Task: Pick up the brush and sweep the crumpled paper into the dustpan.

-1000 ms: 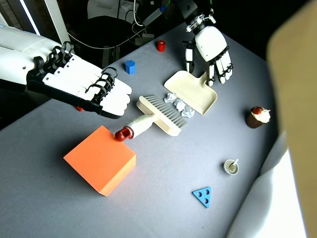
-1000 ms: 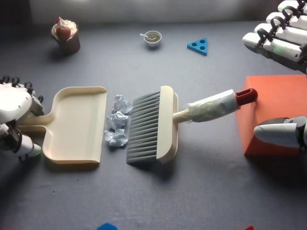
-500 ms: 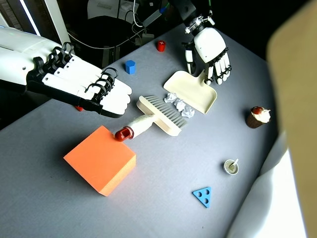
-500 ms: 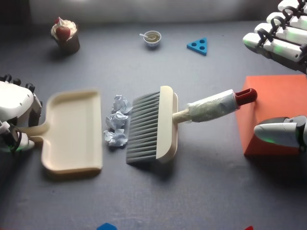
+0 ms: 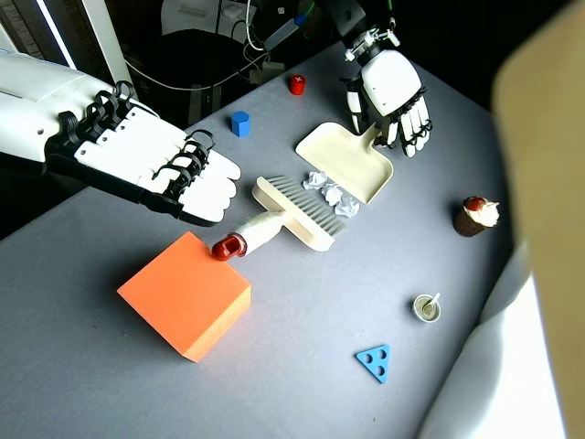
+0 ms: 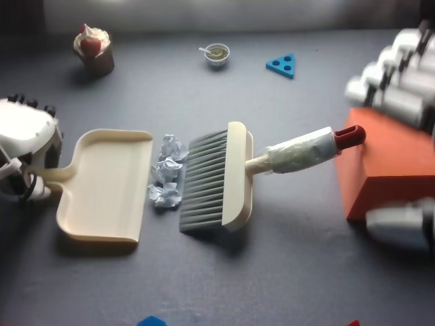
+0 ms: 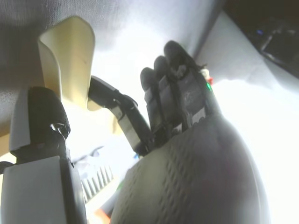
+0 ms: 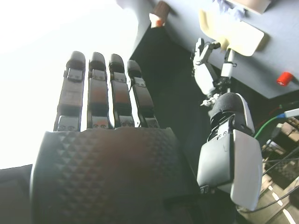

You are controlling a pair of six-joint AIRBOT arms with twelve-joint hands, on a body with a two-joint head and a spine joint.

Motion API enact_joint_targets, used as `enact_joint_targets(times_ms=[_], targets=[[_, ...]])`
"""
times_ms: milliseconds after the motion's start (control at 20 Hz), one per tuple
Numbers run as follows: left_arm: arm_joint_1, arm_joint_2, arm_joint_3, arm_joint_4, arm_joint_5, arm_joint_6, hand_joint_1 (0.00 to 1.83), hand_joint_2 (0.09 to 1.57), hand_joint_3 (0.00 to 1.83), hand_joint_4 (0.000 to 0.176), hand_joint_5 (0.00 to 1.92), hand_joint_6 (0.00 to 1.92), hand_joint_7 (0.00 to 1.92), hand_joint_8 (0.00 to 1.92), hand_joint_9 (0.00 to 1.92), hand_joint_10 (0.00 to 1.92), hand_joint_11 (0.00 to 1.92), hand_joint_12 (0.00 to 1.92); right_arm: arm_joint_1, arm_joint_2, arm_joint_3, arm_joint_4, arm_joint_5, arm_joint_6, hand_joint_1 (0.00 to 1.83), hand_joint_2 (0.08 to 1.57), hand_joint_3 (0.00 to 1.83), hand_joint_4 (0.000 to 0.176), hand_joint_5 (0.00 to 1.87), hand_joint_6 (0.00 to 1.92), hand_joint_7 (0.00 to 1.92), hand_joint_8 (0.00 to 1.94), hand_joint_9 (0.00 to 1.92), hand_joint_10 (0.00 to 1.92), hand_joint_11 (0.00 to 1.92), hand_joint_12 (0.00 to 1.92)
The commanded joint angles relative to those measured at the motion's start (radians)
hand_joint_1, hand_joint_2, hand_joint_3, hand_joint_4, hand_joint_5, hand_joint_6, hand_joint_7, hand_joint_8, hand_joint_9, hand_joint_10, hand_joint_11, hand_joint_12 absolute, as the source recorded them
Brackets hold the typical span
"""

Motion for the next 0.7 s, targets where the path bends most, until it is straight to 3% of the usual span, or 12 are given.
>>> enact_joint_targets(times_ms=[0, 350, 500, 550, 600, 650], targets=[[-0.009, 0.001, 0.004, 0.039, -0.059, 0.009, 1.12, 1.07, 0.00, 0.000, 1.08, 0.81, 0.44, 0.00, 0.37, 0.00, 0.28, 0.25, -0.005, -0.003, 0.001, -0.033, -0.184, -0.001, 0.00, 1.02, 0.00, 0.000, 0.16, 0.01, 0.20, 0.01, 0.19, 0.01, 0.16, 0.02], [-0.046, 0.009, 0.010, 0.041, -0.033, 0.033, 1.10, 1.10, 0.00, 0.000, 1.03, 0.90, 0.43, 0.00, 0.38, 0.00, 0.25, 0.31, -0.015, -0.091, -0.058, 0.007, -0.281, -0.247, 0.32, 1.03, 0.00, 0.000, 0.14, 0.00, 0.18, 0.00, 0.17, 0.00, 0.15, 0.01], [-0.067, 0.010, 0.026, 0.053, -0.020, 0.039, 1.09, 1.09, 0.00, 0.037, 1.04, 0.88, 0.45, 0.00, 0.40, 0.01, 0.28, 0.33, -0.015, -0.134, -0.065, -0.029, -0.304, -0.323, 0.58, 1.01, 0.00, 0.000, 0.11, 0.00, 0.17, 0.00, 0.16, 0.00, 0.14, 0.01], [-0.075, 0.007, 0.037, 0.058, -0.012, 0.039, 1.10, 1.08, 0.00, 0.027, 1.06, 0.85, 0.46, 0.00, 0.40, 0.00, 0.28, 0.33, -0.021, -0.166, -0.061, -0.037, -0.336, -0.380, 0.63, 1.01, 0.00, 0.000, 0.11, 0.00, 0.16, 0.00, 0.16, 0.00, 0.15, 0.01], [-0.088, 0.002, 0.049, 0.065, 0.001, 0.039, 1.10, 1.08, 0.00, 0.030, 1.08, 0.82, 0.47, 0.00, 0.40, 0.00, 0.27, 0.33, -0.032, -0.205, -0.048, -0.038, -0.361, -0.448, 0.68, 1.02, 0.00, 0.000, 0.11, 0.00, 0.16, 0.00, 0.17, 0.00, 0.17, 0.02], [-0.091, 0.001, 0.054, 0.067, 0.005, 0.039, 1.10, 1.08, 0.00, 0.009, 1.07, 0.82, 0.47, 0.00, 0.39, 0.00, 0.27, 0.33, -0.035, -0.217, -0.043, -0.038, -0.364, -0.460, 0.74, 1.01, 0.00, 0.000, 0.12, 0.01, 0.17, 0.00, 0.17, 0.01, 0.18, 0.02]])
